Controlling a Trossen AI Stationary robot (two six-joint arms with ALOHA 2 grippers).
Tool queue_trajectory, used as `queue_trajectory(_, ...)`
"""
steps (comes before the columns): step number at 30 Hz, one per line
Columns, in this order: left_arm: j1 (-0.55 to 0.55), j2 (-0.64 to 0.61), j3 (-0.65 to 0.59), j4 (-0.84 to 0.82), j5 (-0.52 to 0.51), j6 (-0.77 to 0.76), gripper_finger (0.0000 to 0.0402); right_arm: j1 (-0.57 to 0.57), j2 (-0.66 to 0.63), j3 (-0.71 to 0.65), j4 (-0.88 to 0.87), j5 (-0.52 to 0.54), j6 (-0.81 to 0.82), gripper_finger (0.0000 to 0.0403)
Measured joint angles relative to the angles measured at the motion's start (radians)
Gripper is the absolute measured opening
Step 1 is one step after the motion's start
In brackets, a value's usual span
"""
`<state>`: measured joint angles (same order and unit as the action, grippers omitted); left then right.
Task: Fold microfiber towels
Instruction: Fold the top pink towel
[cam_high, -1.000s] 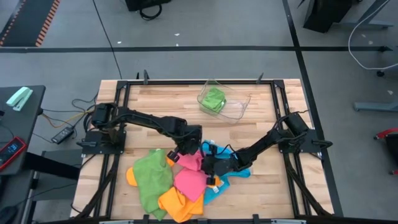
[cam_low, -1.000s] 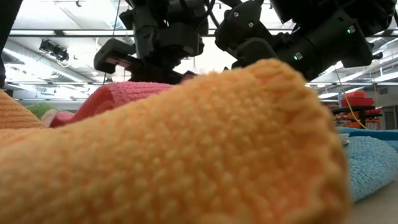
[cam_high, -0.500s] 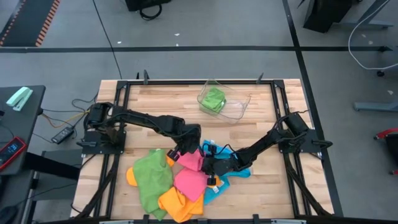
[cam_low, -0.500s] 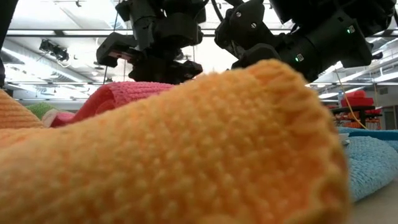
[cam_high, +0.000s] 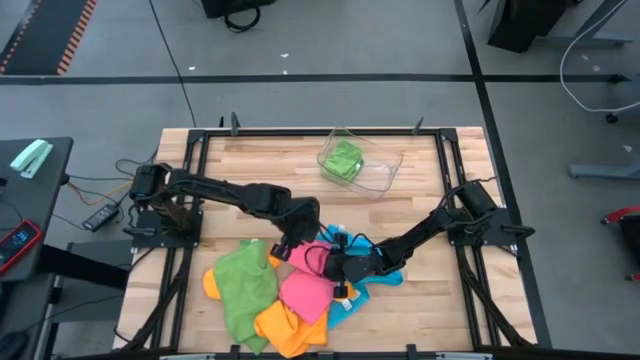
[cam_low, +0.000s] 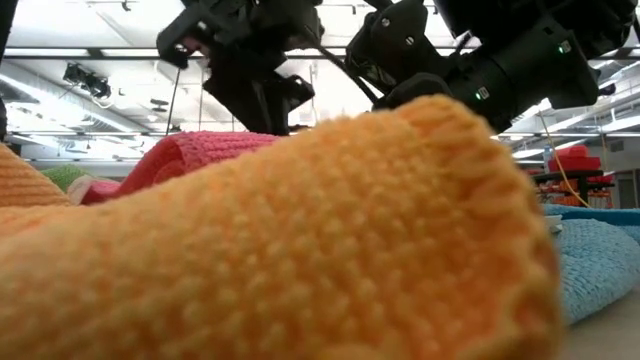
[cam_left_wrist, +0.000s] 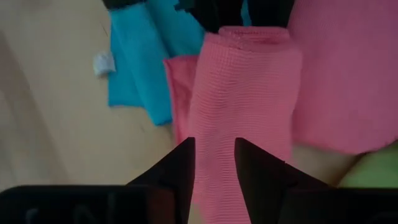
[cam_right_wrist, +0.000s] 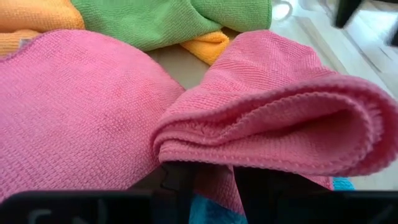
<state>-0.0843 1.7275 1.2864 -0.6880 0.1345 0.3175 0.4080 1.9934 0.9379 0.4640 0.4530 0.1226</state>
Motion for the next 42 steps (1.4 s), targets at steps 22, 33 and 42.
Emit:
queue_trajectory(22,-0.087,0.092,-0.002,0.112,-0.087,-0.151,0.013,0.0,-0.067,0.0,-0.086,-0.085,0.143,0.0115)
queue_trajectory(33,-0.088,0.128,-0.001,0.11,-0.088,-0.156,0.0122,-0.005,-0.089,0.0,-0.115,-0.129,0.185,0.017)
queue_trajectory(42,-0.088,0.128,-0.001,0.143,-0.089,-0.158,0.0124,-0.033,-0.123,0.0,-0.151,-0.32,0.225,0.0193)
